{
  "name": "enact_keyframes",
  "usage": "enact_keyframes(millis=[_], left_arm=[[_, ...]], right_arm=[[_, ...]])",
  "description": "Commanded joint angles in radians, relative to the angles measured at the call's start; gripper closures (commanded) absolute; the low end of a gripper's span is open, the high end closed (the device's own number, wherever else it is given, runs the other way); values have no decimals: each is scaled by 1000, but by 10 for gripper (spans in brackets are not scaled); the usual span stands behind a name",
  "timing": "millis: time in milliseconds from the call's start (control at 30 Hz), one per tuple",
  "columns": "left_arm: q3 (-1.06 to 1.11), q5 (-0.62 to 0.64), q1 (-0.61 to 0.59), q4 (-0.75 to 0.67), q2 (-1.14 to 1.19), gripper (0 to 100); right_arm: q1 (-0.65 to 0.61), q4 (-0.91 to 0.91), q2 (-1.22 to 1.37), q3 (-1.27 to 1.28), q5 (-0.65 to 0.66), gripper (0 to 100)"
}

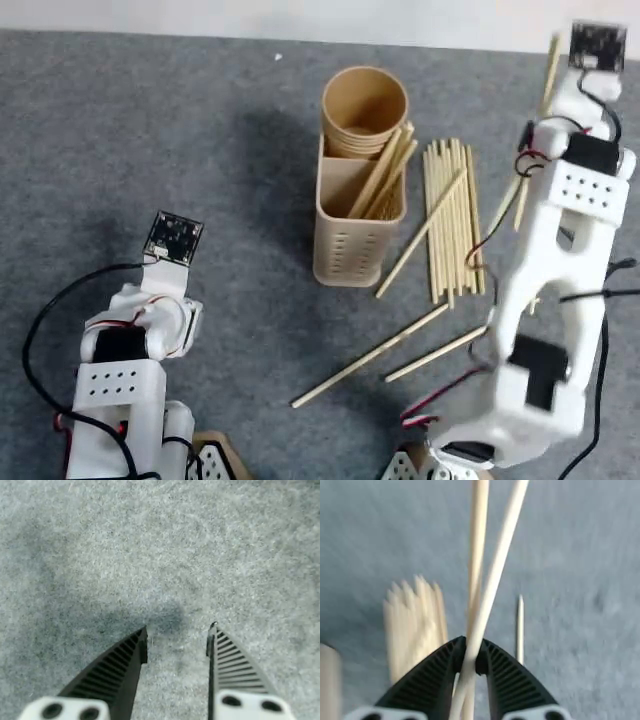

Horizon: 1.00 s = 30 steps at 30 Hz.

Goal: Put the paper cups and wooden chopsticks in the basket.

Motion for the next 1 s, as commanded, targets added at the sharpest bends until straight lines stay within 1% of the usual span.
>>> enact_keyframes(millis=[0, 133, 233, 367, 433, 500, 667, 733, 800, 967], left_arm=[[-4, -8, 12, -15, -12, 797], [-4, -8, 12, -15, -12, 797], [-4, -8, 12, -15, -12, 797], [-4, -8, 12, -15, -12, 797], [-4, -8, 10, -15, -12, 797], [-4, -8, 10, -15, -12, 797], [-4, -9, 10, -15, -12, 797], [-4, -11, 10, -15, -12, 797], [-4, -11, 10, -15, -12, 797], [-4, -11, 10, -15, -12, 797]], right_arm=[[-76, -68, -200, -42, -60, 991], [-156, -151, -314, -42, -141, 991], [-240, -185, -366, -41, -187, 991], [-364, -254, -415, 19, -207, 991], [-423, -295, -460, 131, -207, 991], [-466, -407, -532, 302, -207, 991], [-489, -769, -788, 831, -204, 991], [-490, -837, -877, 1010, -204, 992], [-490, -877, -938, 1099, -201, 992], [-490, -886, -974, 1150, -199, 986]])
